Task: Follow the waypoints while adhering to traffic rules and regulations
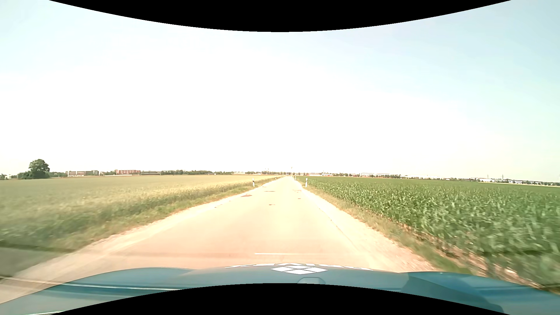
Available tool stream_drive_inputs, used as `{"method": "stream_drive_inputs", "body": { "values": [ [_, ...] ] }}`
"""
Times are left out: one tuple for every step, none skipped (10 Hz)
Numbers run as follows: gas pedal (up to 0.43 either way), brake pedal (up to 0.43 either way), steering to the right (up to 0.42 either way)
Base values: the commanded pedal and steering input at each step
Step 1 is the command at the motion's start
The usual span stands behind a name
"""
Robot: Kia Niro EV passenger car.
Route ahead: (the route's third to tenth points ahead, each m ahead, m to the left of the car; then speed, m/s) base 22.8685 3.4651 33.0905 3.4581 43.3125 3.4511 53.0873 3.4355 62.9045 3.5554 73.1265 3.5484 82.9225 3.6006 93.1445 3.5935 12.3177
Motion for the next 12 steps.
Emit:
{"method": "stream_drive_inputs", "body": {
  "values": [
    [0.169,0.000,-0.004],
    [0.169,0.000,-0.004],
    [0.169,0.000,-0.004],
    [0.157,0.000,-0.002],
    [0.157,0.000,-0.002],
    [0.157,0.000,-0.004],
    [0.157,0.000,-0.006],
    [0.157,0.000,-0.006],
    [0.157,0.000,-0.006],
    [0.157,0.000,-0.007],
    [0.157,0.000,-0.006],
    [0.157,0.000,-0.005]
  ]
}}
